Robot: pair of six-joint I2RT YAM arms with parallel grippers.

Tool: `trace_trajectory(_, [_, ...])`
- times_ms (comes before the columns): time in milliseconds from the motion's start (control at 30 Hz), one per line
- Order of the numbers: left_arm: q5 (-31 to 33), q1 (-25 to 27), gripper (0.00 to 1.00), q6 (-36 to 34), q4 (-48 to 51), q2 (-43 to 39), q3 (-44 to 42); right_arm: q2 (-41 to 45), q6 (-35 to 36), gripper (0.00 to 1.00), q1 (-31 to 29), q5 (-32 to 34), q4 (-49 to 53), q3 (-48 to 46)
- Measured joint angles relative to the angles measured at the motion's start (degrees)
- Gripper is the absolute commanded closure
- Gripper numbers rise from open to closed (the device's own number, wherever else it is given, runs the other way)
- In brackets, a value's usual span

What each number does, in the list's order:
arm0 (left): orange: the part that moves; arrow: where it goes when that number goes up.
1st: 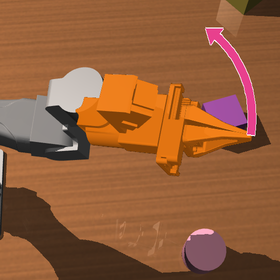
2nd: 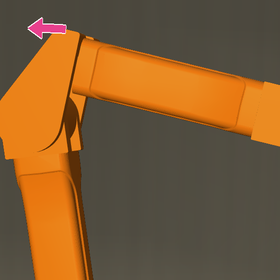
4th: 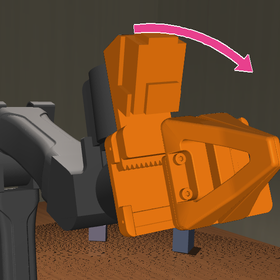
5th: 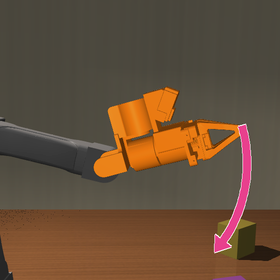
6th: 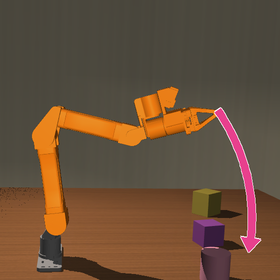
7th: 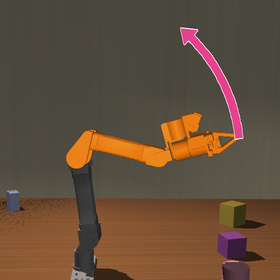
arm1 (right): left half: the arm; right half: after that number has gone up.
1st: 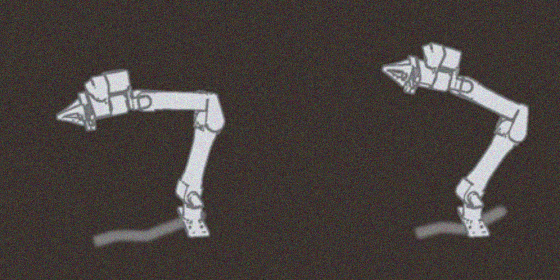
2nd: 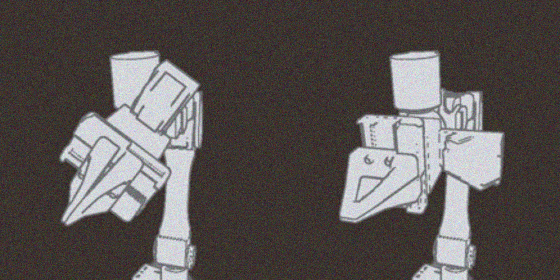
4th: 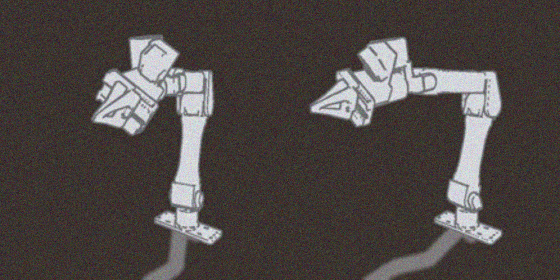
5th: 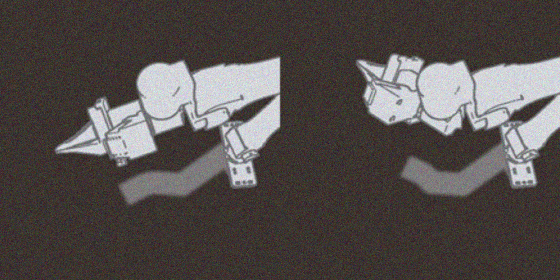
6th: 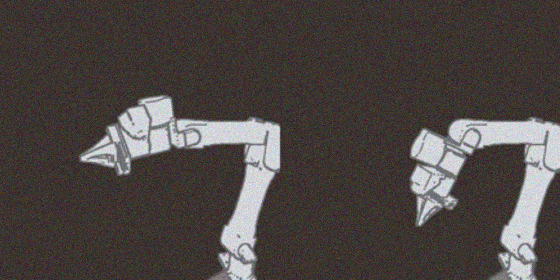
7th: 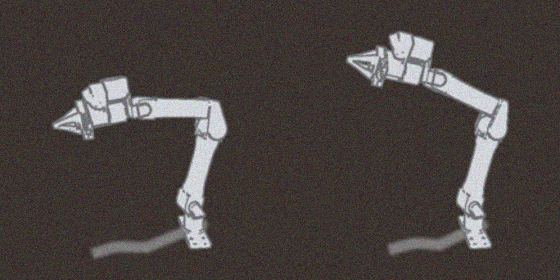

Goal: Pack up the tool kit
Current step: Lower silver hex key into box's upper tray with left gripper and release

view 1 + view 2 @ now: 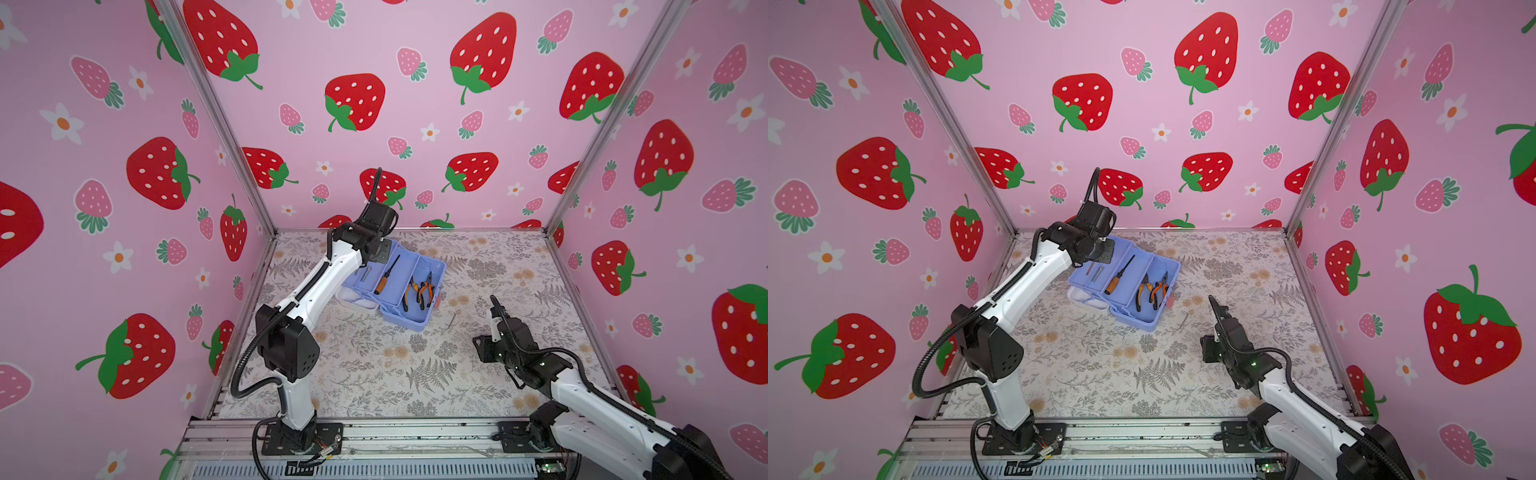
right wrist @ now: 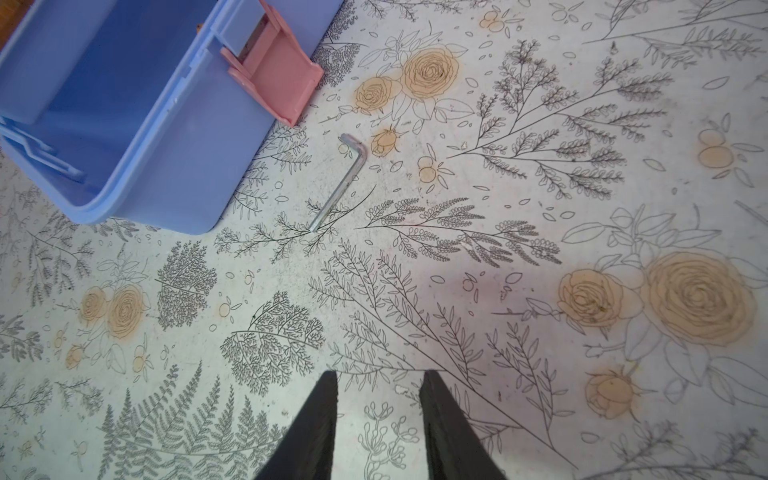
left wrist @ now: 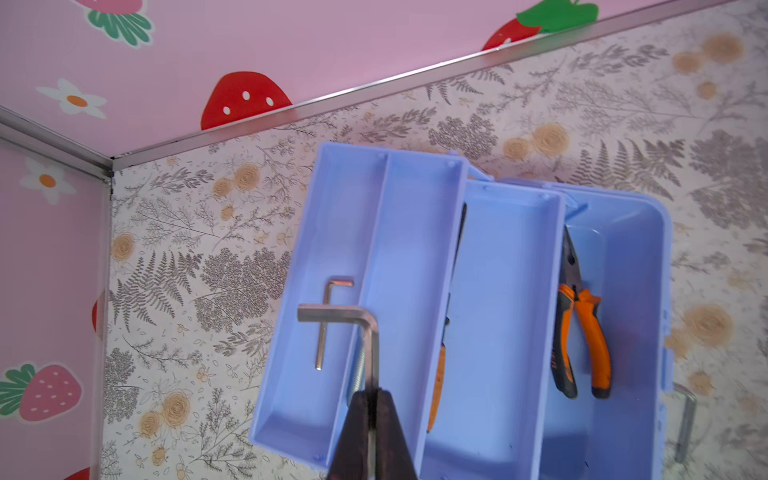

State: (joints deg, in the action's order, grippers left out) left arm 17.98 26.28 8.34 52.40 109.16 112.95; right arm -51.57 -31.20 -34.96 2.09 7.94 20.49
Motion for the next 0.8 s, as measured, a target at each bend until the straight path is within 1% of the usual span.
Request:
trace_trajectory(133, [0.02,-2.14,1.00,-1.64,0.13,5.18,4.98,-1.79,0.42,0.63,1.01,-0.07,-0.98,-0.02])
trace_trajectory(400, [0.00,-3.34,1.00,-3.85,1.95,18.73,18.49,-5.95,1.36,0.63,2.71,-0.92,-2.19,-0.02])
trace_trajectory(533, [0.04,-4.83,1.00,-4.00,3.13,23.89,23.17,-7.52,1.55,0.63,3.50,-1.46,-2.89,-0.02])
trace_trajectory(633, [0.02,-5.95,1.00,-3.98,3.50,26.51,24.72,-8.70,1.75,0.63,4.07,-1.99,-3.39,-0.02])
trace_trajectory(667, [0.04,-6.29,0.96,-3.98,3.74,27.08,24.79,-9.11,1.88,0.63,4.22,-2.19,-3.69,-0.02])
trace_trajectory(700, [0.04,-6.69,0.88,-3.98,3.96,27.43,24.81,-9.46,1.97,0.64,4.39,-2.51,-4.04,-0.02])
trace_trajectory(800, [-0.04,-7.30,0.71,-4.09,4.55,28.15,24.81,-10.71,2.16,0.63,4.79,-3.23,-4.96,-0.02])
